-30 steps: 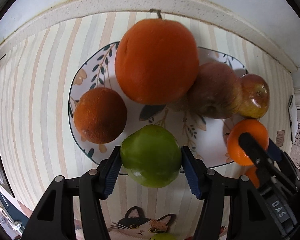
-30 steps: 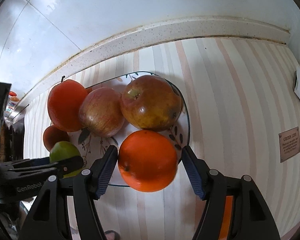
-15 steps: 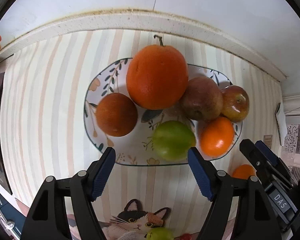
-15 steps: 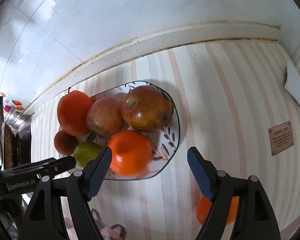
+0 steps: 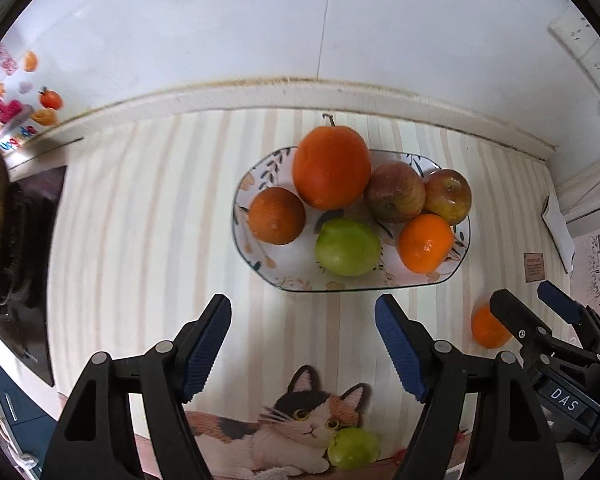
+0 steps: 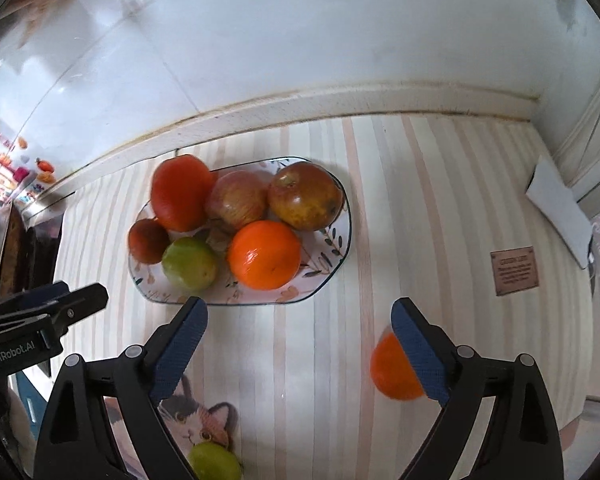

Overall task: Organize fruits
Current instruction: 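Set the green apple and orange on the plate and open both tools, then grasp the green apple with the left tool while the right tool grasps the orange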

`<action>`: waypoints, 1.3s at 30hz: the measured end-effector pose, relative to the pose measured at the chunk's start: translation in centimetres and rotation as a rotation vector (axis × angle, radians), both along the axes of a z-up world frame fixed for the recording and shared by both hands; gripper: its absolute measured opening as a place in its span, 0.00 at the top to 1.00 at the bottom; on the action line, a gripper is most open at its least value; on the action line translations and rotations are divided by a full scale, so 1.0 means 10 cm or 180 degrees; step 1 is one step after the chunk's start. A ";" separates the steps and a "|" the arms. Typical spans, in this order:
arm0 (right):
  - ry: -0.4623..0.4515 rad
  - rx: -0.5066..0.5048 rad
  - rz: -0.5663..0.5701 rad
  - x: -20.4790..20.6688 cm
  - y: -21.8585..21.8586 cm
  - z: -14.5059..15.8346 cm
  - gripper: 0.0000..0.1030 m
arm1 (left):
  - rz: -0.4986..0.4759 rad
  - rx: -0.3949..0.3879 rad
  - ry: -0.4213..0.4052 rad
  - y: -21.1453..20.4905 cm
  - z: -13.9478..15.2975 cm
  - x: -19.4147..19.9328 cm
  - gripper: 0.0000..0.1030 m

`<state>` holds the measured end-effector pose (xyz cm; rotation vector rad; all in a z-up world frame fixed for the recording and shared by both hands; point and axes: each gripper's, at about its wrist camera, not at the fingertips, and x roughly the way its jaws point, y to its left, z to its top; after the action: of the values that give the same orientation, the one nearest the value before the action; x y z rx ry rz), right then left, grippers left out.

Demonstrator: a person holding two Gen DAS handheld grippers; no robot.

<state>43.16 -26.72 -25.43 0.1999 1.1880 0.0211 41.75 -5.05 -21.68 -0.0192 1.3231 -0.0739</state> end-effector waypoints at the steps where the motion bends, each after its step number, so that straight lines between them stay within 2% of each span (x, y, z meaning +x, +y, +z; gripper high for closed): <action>1: -0.0033 -0.0006 0.0016 -0.06 0.02 0.06 0.07 | 0.0004 -0.0013 -0.0039 0.01 0.04 -0.05 0.29; 17: -0.0538 -0.0109 0.0008 -0.81 0.17 0.82 0.07 | -0.0079 0.0031 -0.0574 0.01 0.58 -0.78 0.29; 22: -0.0625 -0.0017 -0.0016 -0.97 0.18 0.96 0.07 | -0.0079 -0.0018 -0.0586 0.04 0.64 -0.93 0.29; 26: -0.0579 0.0119 -0.0096 -1.05 0.12 0.95 0.07 | -0.0085 -0.0047 -0.0512 0.04 0.59 -0.99 0.29; 29: -0.0454 0.0198 -0.0205 -1.09 0.01 0.81 0.07 | -0.0164 -0.0010 -0.0328 -0.01 0.42 -1.02 0.29; 35: -0.0009 0.0357 -0.0546 -1.15 -0.37 0.28 0.07 | -0.0404 -0.0114 0.0475 -0.26 -0.30 -1.05 0.29; 39: 0.0245 0.0421 -0.0765 -1.13 -0.65 -0.10 0.07 | -0.0522 -0.0201 0.0918 -0.45 -0.76 -1.10 0.29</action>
<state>31.83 -33.23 -26.46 0.4621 1.2334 -0.1198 30.79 -9.59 -29.26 0.0261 1.6089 -0.2603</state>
